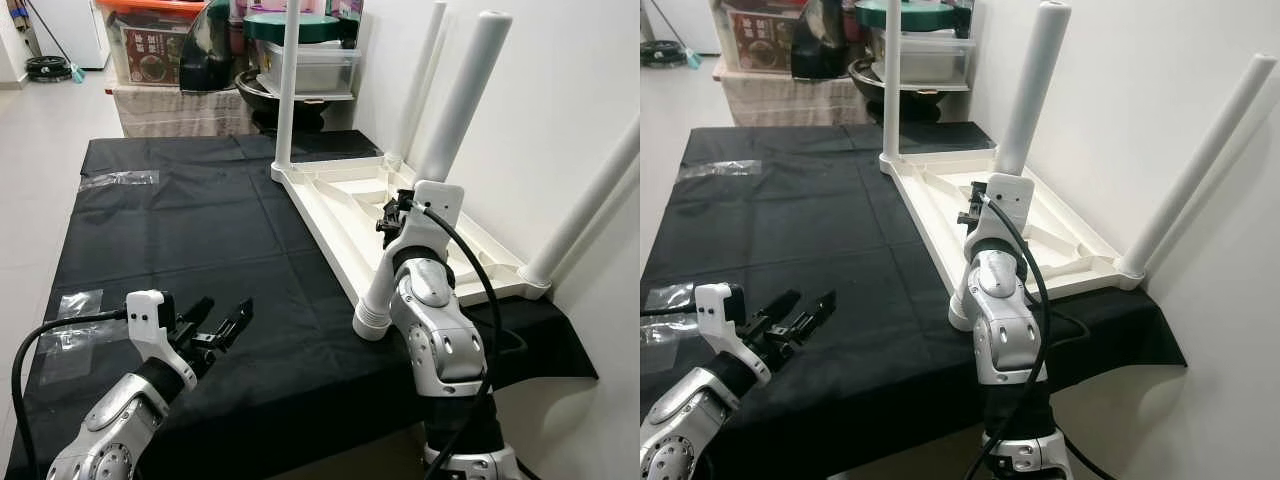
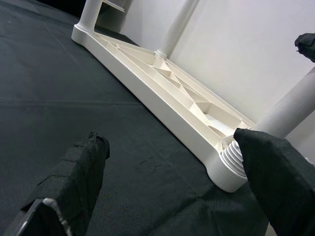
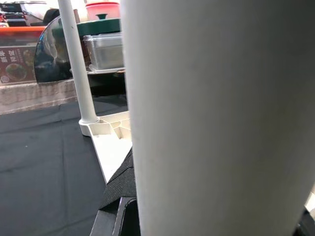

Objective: Building children table

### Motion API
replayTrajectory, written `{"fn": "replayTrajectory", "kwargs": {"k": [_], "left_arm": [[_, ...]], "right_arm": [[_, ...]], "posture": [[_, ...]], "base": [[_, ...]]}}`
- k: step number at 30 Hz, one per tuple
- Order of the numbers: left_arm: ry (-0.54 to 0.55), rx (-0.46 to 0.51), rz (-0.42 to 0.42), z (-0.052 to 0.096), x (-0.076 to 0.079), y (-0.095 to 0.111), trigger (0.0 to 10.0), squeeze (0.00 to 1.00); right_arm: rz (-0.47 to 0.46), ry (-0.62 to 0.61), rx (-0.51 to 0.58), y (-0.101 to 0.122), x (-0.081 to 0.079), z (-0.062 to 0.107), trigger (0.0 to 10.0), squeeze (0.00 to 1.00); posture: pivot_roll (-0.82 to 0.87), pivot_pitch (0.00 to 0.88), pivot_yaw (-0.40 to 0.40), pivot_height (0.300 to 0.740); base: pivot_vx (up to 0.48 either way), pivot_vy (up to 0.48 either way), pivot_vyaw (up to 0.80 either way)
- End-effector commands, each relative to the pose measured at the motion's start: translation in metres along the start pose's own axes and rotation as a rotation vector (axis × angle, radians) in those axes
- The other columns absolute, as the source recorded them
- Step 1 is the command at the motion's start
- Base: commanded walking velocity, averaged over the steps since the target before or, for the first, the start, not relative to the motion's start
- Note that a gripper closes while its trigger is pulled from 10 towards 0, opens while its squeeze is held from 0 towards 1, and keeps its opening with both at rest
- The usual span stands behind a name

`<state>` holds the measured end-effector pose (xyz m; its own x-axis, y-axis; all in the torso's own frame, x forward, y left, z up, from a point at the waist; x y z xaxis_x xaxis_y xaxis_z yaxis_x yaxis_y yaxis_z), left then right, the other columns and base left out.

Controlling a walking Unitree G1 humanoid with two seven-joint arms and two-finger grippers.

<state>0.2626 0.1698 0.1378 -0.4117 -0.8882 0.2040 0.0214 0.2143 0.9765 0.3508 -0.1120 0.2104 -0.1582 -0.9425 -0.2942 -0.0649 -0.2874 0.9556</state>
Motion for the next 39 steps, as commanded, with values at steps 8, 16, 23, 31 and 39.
{"fn": "replayTrajectory", "kwargs": {"k": [8, 16, 23, 31, 39], "left_arm": [[-0.005, -0.008, -0.001, -0.001, 0.000, -0.003, 10.0, 0.00], [-0.004, -0.007, -0.003, 0.000, 0.000, -0.002, 10.0, 0.00], [-0.005, -0.009, -0.004, 0.000, -0.001, -0.002, 10.0, 0.00], [-0.010, -0.008, -0.003, -0.002, 0.000, -0.002, 10.0, 0.00], [-0.010, -0.007, -0.002, -0.002, 0.000, -0.003, 10.0, 0.00]], "right_arm": [[0.021, -0.050, -0.126, -0.031, 0.014, 0.001, 10.0, 0.00], [0.023, -0.033, -0.111, -0.027, 0.011, -0.001, 10.0, 0.00], [0.017, -0.034, -0.112, -0.028, 0.010, -0.001, 10.0, 0.00], [0.014, -0.021, -0.098, -0.024, 0.009, -0.001, 10.0, 0.03], [0.016, -0.010, -0.084, -0.020, 0.008, -0.002, 10.0, 0.18]], "posture": [[0.01, 0.000, -0.104, 0.740], [0.01, 0.000, -0.105, 0.740], [0.01, 0.000, -0.103, 0.740], [0.01, 0.000, -0.102, 0.740], [0.01, 0.000, -0.102, 0.740]], "base": [[0.000, 0.000, 0.00], [0.000, 0.000, 0.00], [0.000, 0.000, 0.00], [0.000, 0.000, 0.00], [0.000, 0.000, 0.00]]}}
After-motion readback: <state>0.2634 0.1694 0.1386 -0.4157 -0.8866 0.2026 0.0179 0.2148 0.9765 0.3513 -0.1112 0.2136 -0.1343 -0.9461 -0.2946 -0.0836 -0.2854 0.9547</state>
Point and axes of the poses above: a point about 5 cm out from each wrist's last joint towards the gripper, its own z axis pointing back from the gripper into the wrist, its own y axis along the axis of the wrist's last joint, x = y × z, the point moved 2 cm from there along -z, pointing out of the wrist towards the gripper, and after that the axes turned 11 degrees about -z, right-handed, at the moved point
